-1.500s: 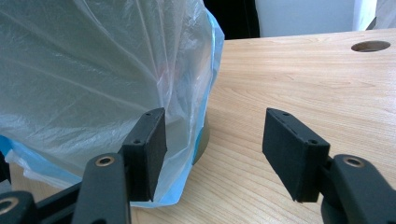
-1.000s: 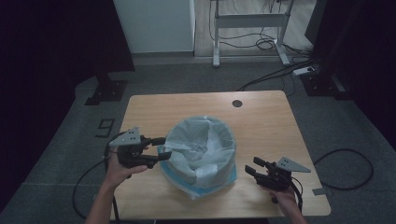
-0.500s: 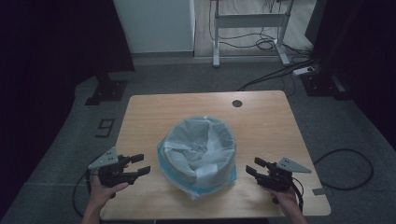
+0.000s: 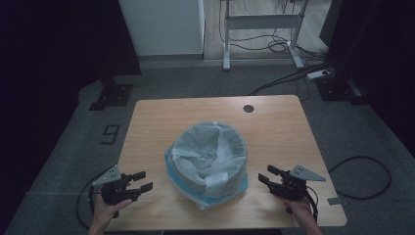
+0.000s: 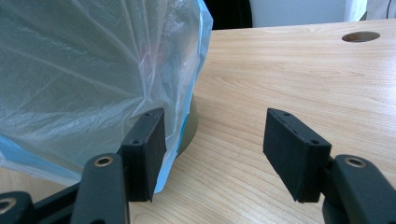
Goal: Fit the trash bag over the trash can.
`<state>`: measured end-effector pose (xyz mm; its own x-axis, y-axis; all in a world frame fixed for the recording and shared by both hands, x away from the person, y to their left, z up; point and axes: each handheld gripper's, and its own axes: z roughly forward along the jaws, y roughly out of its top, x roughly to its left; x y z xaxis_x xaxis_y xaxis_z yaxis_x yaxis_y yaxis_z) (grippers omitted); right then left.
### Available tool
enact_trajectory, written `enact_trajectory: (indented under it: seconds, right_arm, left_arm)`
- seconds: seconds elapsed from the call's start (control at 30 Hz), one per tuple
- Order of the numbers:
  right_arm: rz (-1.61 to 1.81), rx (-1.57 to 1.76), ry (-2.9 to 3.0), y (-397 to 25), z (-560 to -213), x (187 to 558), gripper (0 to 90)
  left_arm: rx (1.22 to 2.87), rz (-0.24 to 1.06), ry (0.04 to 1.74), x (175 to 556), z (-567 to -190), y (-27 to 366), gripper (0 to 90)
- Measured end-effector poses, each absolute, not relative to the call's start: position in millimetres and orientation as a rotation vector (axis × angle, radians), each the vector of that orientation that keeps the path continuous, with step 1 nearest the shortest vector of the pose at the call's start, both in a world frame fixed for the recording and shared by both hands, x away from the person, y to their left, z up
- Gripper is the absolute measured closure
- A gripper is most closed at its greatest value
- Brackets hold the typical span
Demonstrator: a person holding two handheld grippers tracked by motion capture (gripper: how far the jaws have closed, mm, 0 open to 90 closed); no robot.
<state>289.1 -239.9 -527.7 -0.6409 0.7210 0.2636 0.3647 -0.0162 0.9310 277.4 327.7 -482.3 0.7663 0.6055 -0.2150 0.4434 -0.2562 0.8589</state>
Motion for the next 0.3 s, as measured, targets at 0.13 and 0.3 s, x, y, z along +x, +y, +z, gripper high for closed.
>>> enact_trajectory:
  seconds: [0.13, 0.3]
  right_arm:
    - [1.700, 1.141, 1.959, -241.3, -527.0, 288.5, 38.5]
    - [1.700, 1.142, 1.953, -242.9, -526.4, 287.8, 38.5]
  left_arm:
    - [1.911, 0.193, 0.805, 276.4, -485.5, 327.4, 38.3]
    - [1.906, 0.195, 0.810, 276.3, -486.4, 328.4, 38.2]
